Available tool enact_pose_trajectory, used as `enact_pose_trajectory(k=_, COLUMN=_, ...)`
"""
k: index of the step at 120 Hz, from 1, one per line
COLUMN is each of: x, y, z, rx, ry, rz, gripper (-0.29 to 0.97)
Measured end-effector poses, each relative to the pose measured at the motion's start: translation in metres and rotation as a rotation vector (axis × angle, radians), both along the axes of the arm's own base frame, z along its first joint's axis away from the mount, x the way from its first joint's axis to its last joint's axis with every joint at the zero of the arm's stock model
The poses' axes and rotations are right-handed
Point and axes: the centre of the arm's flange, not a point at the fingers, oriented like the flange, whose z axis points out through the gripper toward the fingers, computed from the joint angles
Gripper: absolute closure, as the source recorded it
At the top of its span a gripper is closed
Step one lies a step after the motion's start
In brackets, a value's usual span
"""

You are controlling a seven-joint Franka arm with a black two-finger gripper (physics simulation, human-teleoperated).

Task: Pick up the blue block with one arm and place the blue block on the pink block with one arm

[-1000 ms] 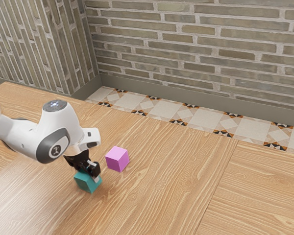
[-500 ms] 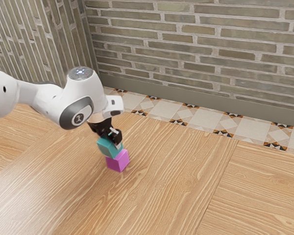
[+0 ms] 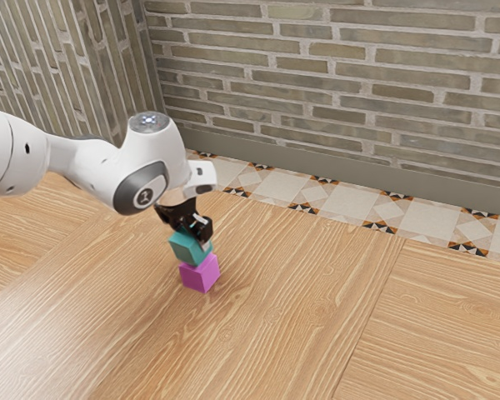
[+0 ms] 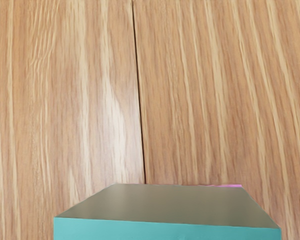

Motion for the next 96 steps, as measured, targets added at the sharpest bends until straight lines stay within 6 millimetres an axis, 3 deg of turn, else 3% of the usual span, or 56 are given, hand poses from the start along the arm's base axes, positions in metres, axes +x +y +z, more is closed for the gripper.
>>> enact_pose_trajectory(k=14, x=0.001, y=0.0, z=-0.001, rx=-0.001, ry=0.002, rz=0.003, gripper=0.48)
enact_pose_trajectory(k=28, x=0.001, y=0.001, z=-0.001, rx=-0.016, ry=0.005, rz=0.007, gripper=0.25)
enact_pose_trajectory(k=52, x=-0.001, y=0.0, z=0.009, rx=-0.025, ry=-0.001, rz=-0.011, gripper=0.1)
enact_pose_trajectory(k=62, x=-0.009, y=-0.006, z=0.054, rx=-0.026, ry=-0.05, rz=-0.023, gripper=0.07)
enact_pose_trajectory(k=72, x=-0.02, y=-0.009, z=0.119, rx=-0.037, ry=-0.123, rz=-0.023, gripper=0.05)
enact_pose_trajectory(k=87, x=-0.019, y=-0.009, z=0.22, rx=-0.084, ry=-0.193, rz=0.016, gripper=0.03)
enact_pose_trajectory(k=96, x=-0.032, y=-0.002, z=0.253, rx=-0.108, ry=-0.156, rz=0.054, gripper=0.02)
